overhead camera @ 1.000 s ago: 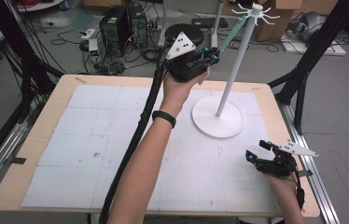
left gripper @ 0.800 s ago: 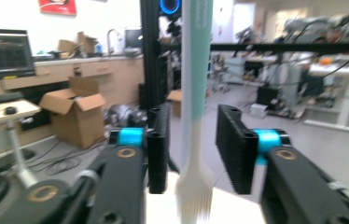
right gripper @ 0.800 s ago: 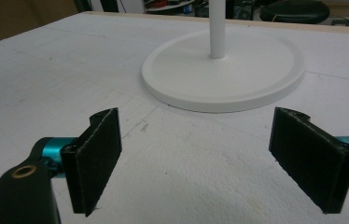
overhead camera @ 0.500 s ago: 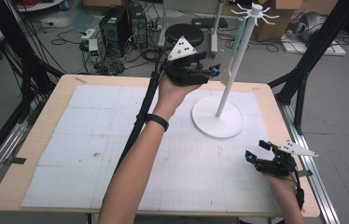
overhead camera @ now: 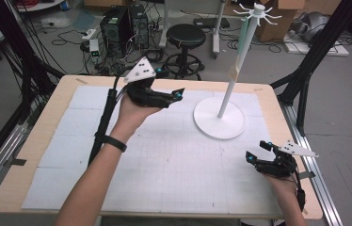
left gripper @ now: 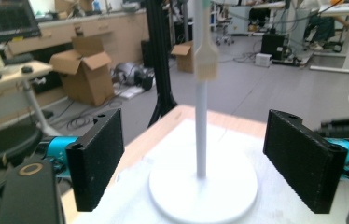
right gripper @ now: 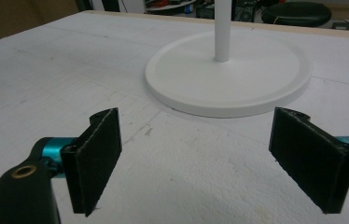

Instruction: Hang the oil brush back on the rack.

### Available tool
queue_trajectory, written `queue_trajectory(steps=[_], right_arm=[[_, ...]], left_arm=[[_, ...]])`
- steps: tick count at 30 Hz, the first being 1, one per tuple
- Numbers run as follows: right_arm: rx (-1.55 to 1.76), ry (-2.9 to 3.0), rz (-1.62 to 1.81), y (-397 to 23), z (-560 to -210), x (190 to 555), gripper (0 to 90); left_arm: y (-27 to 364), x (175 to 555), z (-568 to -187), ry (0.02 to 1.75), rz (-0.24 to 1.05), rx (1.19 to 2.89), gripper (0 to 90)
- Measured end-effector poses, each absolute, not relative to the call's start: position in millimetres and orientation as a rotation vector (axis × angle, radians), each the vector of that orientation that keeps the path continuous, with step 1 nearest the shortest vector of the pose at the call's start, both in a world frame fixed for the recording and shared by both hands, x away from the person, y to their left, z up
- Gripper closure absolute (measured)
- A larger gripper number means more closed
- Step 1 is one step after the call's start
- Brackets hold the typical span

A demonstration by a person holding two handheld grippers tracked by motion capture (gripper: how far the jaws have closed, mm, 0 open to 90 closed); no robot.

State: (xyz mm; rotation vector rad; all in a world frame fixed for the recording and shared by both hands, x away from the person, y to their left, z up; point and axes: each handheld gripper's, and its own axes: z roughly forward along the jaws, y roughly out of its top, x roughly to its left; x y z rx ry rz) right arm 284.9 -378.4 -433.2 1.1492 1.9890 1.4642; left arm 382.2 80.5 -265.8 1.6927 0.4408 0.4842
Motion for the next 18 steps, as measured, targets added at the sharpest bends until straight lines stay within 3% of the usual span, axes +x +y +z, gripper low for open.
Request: queue_trajectory(steps=[18], right_arm=[[1.163, 1.972, 1.464, -378.3, -433.0, 289.0, 16.3]], left_arm=[[198.4, 318.4, -326.8, 0.505, 0.554, 1.756, 15.3]])
